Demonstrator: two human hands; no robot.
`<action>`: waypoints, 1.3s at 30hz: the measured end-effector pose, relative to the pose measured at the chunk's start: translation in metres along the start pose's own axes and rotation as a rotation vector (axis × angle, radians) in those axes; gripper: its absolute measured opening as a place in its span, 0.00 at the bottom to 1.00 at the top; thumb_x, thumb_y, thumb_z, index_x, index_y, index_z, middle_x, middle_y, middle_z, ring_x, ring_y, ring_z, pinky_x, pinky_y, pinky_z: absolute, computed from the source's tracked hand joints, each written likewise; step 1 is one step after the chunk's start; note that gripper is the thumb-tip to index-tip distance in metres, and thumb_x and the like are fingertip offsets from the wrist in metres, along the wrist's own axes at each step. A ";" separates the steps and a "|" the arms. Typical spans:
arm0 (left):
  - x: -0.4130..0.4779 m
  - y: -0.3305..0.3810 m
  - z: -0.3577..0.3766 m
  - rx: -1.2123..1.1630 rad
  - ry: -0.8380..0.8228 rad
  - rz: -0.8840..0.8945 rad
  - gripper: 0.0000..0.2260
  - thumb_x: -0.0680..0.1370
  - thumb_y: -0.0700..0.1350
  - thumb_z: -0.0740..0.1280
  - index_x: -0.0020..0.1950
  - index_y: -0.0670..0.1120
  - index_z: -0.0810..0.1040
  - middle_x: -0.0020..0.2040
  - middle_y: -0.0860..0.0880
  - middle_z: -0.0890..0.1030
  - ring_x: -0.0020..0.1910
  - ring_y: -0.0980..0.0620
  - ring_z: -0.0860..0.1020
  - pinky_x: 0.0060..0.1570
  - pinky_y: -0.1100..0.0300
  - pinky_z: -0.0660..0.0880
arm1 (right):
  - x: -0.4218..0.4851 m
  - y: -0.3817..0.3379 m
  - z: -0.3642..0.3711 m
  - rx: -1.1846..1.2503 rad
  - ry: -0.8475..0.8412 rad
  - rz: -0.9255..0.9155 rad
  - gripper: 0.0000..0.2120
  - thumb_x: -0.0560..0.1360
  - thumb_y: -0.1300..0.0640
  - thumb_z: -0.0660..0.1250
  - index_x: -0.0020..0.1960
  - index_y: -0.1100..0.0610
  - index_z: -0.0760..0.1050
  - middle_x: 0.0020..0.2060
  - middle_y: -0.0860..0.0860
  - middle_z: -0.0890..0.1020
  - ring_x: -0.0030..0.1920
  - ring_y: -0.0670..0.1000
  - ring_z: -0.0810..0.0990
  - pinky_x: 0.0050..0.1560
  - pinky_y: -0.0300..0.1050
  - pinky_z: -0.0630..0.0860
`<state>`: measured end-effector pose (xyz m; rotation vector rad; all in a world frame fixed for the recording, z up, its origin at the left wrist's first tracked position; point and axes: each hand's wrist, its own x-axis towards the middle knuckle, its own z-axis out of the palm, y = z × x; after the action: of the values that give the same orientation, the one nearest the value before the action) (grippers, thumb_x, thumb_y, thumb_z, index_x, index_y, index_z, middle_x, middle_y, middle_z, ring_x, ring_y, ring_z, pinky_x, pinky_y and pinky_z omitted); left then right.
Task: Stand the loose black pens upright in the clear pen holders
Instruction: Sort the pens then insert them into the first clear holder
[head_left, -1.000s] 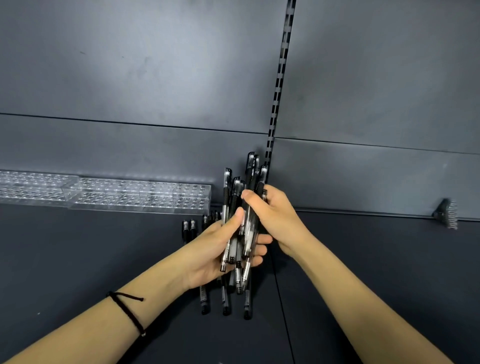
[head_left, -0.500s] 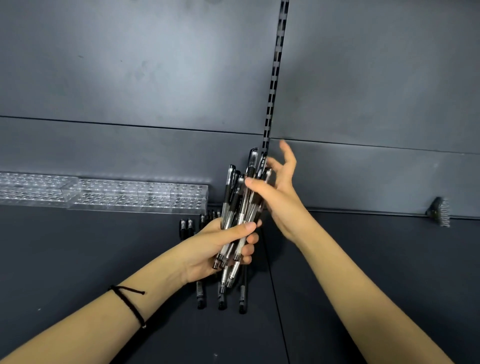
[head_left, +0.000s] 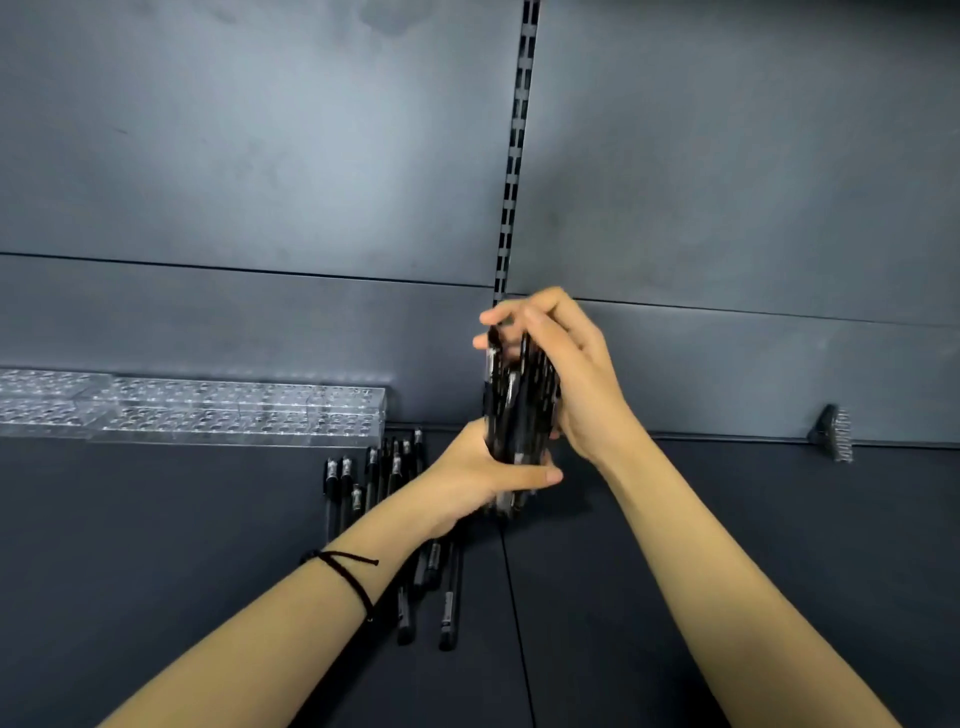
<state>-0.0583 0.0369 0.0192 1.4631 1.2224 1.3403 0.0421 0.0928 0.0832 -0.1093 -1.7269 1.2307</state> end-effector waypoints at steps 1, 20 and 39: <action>0.000 -0.004 0.001 -0.010 0.006 -0.014 0.13 0.71 0.34 0.74 0.51 0.46 0.79 0.40 0.50 0.81 0.42 0.54 0.80 0.48 0.61 0.78 | -0.003 0.005 -0.001 -0.006 -0.004 0.017 0.12 0.79 0.55 0.59 0.38 0.55 0.72 0.50 0.53 0.82 0.50 0.55 0.83 0.50 0.44 0.76; 0.007 -0.023 0.004 0.097 -0.079 -0.144 0.07 0.72 0.40 0.74 0.48 0.45 0.79 0.42 0.48 0.84 0.46 0.55 0.81 0.57 0.60 0.75 | -0.014 0.022 -0.018 -0.261 -0.035 0.148 0.12 0.80 0.52 0.62 0.45 0.54 0.82 0.49 0.50 0.85 0.52 0.47 0.82 0.53 0.38 0.76; 0.004 -0.019 0.004 -0.042 -0.104 -0.211 0.03 0.75 0.42 0.72 0.48 0.47 0.80 0.41 0.52 0.82 0.45 0.55 0.81 0.55 0.58 0.76 | 0.006 0.017 -0.026 -0.233 0.039 0.168 0.14 0.82 0.51 0.58 0.66 0.47 0.74 0.60 0.46 0.80 0.56 0.44 0.81 0.54 0.35 0.75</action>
<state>-0.0573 0.0449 0.0008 1.3180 1.2363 1.1283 0.0508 0.1219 0.0739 -0.4216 -1.8508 1.1341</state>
